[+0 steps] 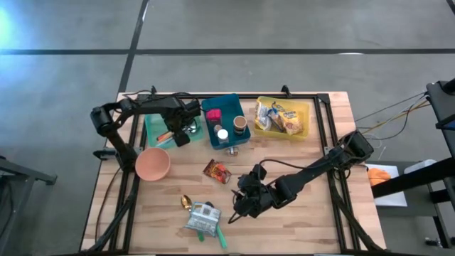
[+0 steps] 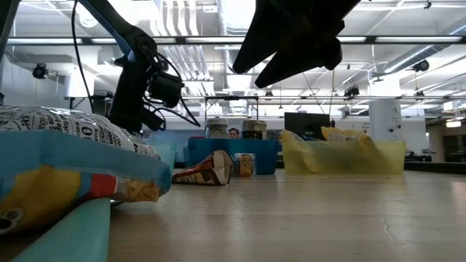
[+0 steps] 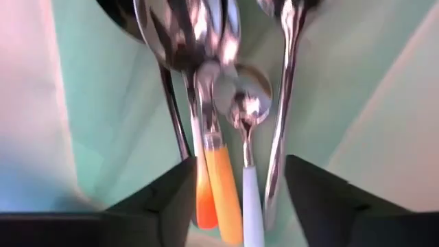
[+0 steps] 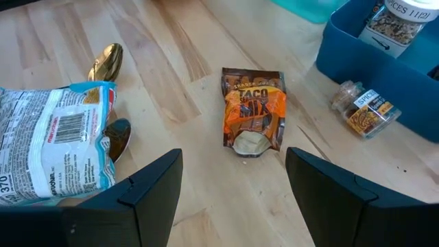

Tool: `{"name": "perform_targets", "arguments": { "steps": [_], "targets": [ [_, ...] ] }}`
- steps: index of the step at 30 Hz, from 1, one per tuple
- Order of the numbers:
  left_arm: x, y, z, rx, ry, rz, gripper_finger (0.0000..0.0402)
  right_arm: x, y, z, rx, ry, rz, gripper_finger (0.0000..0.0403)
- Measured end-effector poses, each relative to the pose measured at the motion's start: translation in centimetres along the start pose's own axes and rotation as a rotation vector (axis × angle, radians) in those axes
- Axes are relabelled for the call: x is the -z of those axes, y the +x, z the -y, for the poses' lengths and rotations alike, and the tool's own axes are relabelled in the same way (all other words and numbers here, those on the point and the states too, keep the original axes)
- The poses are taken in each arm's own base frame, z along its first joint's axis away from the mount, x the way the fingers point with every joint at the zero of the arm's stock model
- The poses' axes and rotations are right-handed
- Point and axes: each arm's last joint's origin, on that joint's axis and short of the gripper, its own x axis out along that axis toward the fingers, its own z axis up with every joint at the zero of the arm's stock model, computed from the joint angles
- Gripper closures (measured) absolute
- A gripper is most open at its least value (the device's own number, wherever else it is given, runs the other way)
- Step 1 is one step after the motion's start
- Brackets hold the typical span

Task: Pick & Place Food Item
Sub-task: Put the orange seasoning bag into the blue bin

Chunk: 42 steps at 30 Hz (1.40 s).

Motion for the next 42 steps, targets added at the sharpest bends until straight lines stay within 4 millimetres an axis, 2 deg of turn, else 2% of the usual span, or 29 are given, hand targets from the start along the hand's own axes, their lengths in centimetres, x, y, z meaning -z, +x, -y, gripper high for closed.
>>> {"name": "perform_targets", "arguments": {
  "steps": [4, 8, 11, 15, 21, 28, 31, 36, 42],
  "targets": [
    [0.5, -0.7, -0.1, 0.000, 0.022, -0.031, 0.0132, 0.0, 0.0, 0.0, 0.001, -0.004, -0.001, 0.0145],
    [1.7, -2.7, -0.4, -0.001, 0.012, 0.053, 0.0106, 0.0, 0.0, 0.0, 0.001, -0.007, -0.001, 0.0144],
    [3.1, -4.9, -0.7, 0.022, -0.028, 0.165, 0.0099, 0.0, 0.0, 0.0, 0.002, -0.017, -0.002, 0.0145],
    [5.0, -7.7, -0.5, 0.204, -0.099, 0.345, 0.0098, 0.0, 0.0, 0.0, 0.002, -0.034, -0.003, 0.0145],
    [7.1, -11.0, 1.8, 0.364, -0.098, 0.558, 0.0098, 0.0, 0.1, 0.0, 0.003, -0.021, -0.002, 0.0145],
    [8.9, -13.1, 5.7, 0.464, -0.004, 0.669, 0.0098, -0.1, 0.1, 0.1, 0.002, -0.072, -0.003, 0.0145],
    [9.4, -14.0, 6.8, 0.517, 0.034, 0.747, 0.0098, -0.4, 0.5, 0.4, -0.010, -0.063, -0.028, 0.0145],
    [10.1, -15.0, 7.1, 0.559, 0.063, 0.831, 0.0098, -1.8, 2.3, 2.1, -0.019, 0.065, -0.091, 0.0145],
    [11.3, -15.7, 6.9, 0.565, 0.115, 0.913, 0.0098, -3.4, 4.1, 4.3, -0.029, 0.122, -0.151, 0.0145]
  ]
}}
